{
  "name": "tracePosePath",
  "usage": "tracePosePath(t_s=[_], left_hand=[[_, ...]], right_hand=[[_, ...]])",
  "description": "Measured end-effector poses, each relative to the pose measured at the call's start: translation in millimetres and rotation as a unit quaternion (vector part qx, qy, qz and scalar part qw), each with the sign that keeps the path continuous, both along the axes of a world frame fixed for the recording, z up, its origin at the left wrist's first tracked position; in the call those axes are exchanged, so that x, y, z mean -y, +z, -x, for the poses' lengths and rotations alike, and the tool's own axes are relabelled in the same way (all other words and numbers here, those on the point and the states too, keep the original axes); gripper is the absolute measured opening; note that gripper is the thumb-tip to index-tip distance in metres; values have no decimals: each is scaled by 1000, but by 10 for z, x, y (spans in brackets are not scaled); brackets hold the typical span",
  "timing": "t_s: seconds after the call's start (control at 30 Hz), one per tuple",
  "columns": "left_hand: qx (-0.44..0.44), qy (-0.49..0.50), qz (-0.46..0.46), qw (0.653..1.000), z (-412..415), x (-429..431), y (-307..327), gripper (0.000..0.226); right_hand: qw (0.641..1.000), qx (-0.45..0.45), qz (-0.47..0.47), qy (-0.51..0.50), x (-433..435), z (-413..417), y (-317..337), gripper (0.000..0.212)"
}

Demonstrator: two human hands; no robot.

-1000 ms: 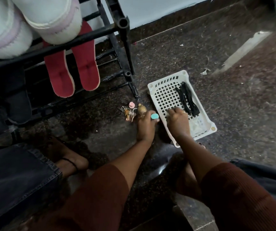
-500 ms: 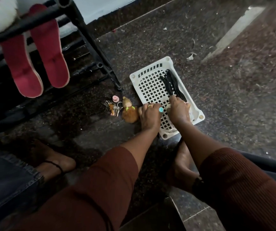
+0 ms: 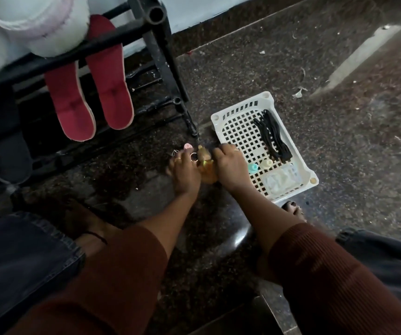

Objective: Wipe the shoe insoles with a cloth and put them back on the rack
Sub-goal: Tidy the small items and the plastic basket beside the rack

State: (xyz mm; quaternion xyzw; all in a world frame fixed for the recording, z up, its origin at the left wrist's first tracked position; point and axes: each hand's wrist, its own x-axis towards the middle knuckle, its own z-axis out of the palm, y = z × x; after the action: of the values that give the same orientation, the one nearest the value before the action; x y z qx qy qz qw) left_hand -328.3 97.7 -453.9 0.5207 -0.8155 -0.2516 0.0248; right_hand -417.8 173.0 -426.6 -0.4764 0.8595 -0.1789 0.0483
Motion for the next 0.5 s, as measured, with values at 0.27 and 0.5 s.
tracePosePath(t_s=[0.27,0.5], left_hand=[[98,-2,-83,992,127,581,-100,41],[49,5,-64,997,39,531,-93,35]], right_hand=[[987,62,-145,12,813,-107,-278,29],[987,53,-153,12,892,-157,-247,23]])
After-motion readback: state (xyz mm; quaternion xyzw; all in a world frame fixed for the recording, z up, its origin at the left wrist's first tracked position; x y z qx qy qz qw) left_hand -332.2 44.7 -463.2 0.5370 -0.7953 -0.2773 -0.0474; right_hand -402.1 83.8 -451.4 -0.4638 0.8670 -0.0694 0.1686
